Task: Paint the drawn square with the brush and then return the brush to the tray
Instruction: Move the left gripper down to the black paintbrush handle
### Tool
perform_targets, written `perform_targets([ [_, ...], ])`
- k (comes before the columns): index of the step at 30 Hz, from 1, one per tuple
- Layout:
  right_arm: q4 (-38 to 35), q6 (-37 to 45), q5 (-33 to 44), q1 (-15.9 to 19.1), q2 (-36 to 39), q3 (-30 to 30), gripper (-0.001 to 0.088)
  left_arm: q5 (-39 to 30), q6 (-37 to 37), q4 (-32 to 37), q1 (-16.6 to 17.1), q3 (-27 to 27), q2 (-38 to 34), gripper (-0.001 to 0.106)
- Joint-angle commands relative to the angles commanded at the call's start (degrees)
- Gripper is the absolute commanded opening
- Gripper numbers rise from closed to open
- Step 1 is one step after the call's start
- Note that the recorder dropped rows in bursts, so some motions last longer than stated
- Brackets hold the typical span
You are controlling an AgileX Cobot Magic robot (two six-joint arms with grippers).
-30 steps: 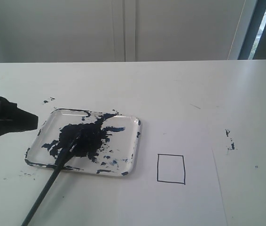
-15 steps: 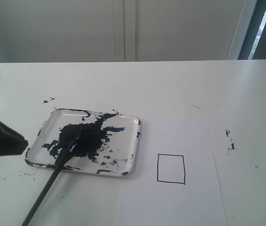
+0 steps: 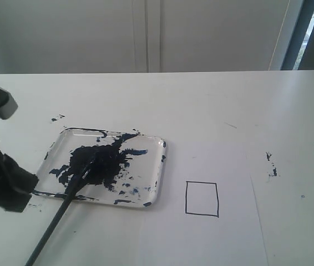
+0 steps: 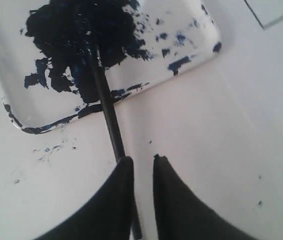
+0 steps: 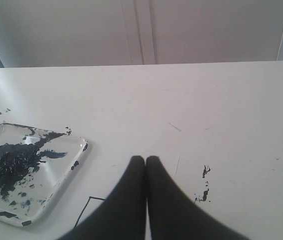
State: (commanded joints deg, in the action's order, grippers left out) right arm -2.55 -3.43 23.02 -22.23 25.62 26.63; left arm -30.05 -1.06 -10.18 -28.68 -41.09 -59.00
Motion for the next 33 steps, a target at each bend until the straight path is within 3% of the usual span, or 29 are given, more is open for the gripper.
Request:
perform_targets([
  [4,0.00,0.00,0.00,0.00,0.00,0.00,0.0000,-2.94,4.46,0.00,0.00,0.00,-2.24,0.023],
  [11,0.00,0.00,0.00,0.00,0.00,0.00,0.0000,-3.90,8.47,-1.97,0.00,0.00,-8.89,0.043],
  [19,0.00,0.00,0.00,0.00,0.00,0.00,0.0000,-4.30,8.47,-4.35,0.00,0.00,-15.08,0.044],
  [26,0.00,0.00,0.00,0.00,0.00,0.00,0.0000,-0.91,0.50,3.73,0.00,2.06,-17.67,0.044],
  [33,0.00,0.00,0.00,0.00,0.00,0.00,0.0000,8.00,-3.18,2.72,0.00,6.62,-17.77,0.044],
])
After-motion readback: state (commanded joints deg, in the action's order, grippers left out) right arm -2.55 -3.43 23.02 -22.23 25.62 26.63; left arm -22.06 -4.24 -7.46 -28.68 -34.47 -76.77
